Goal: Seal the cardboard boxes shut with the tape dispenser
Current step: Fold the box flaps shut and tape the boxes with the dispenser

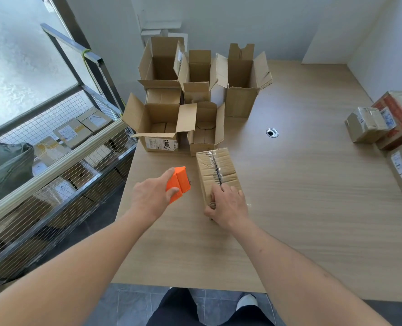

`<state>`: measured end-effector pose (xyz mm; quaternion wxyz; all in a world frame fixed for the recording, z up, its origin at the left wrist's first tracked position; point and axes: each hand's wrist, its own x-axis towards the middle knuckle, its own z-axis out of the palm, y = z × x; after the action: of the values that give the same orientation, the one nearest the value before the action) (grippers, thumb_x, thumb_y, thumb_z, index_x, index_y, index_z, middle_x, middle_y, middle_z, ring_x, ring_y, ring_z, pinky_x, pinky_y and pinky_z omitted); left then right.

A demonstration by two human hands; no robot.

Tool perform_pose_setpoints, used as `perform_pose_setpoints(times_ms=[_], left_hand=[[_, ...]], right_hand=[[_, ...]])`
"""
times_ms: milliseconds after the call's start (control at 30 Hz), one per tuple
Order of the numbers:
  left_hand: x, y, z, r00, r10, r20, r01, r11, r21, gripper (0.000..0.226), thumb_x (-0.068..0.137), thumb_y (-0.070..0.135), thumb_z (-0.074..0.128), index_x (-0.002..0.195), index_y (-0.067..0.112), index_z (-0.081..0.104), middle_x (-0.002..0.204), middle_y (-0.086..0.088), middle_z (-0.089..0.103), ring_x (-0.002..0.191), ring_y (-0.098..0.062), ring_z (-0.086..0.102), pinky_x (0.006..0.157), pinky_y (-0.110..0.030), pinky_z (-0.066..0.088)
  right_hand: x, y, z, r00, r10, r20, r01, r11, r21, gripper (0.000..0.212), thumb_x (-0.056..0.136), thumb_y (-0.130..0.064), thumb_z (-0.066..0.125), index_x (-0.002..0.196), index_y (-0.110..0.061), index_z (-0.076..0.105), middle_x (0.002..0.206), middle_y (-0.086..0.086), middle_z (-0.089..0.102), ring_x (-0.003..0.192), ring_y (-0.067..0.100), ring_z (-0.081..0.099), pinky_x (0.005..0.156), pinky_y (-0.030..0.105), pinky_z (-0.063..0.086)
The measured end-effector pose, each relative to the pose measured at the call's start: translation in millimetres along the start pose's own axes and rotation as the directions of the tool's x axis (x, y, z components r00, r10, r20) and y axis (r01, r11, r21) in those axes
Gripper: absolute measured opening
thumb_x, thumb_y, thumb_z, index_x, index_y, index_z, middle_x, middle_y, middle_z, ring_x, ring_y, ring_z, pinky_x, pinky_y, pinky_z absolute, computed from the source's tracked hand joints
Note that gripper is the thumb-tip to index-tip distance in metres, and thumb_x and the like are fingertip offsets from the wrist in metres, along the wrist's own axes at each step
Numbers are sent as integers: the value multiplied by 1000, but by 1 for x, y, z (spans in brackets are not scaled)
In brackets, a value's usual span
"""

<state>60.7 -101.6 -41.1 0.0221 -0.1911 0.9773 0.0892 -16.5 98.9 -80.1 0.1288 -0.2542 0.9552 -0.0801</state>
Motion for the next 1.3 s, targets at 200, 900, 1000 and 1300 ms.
perform_pose_setpoints(times_ms=[200, 900, 1000, 1300], left_hand=[[0, -37, -3, 975, 105, -198, -163, 937, -308, 69, 90, 46, 71, 152, 41, 40, 104, -10, 71, 82, -34, 65, 75, -40, 49], [21, -78, -1, 925, 291, -243, -374, 801, -467, 82, 81, 39, 79, 153, 28, 43, 124, -9, 68, 106, -27, 66, 96, -36, 49], [28, -83, -4, 907, 342, -247, -419, 794, -440, 80, 81, 40, 77, 152, 30, 43, 123, -9, 69, 104, -29, 66, 94, -42, 53], [41, -84, -16, 819, 535, -206, -571, 729, -378, 74, 82, 22, 82, 148, 29, 50, 107, -9, 71, 91, -30, 63, 86, -42, 51]], right_hand=[[8, 10, -12, 990, 138, 13, -136, 984, -114, 99, 75, -20, 75, 153, -37, 17, 127, 9, 49, 118, 32, 50, 101, 45, 34], [17, -33, 13, 948, 311, 64, -316, 944, 99, 86, 78, -80, 57, 147, -43, 22, 161, 24, 1, 151, 45, -10, 115, 68, -10], [25, -29, 11, 978, 207, 6, -205, 968, 144, 62, 85, -53, 68, 138, -38, 38, 164, 22, 4, 154, 39, -7, 123, 57, -5], [36, -6, -19, 998, 53, 19, -56, 944, 325, 45, 79, 1, 52, 115, -24, 62, 149, -2, 48, 145, 28, 37, 114, 41, 38]])
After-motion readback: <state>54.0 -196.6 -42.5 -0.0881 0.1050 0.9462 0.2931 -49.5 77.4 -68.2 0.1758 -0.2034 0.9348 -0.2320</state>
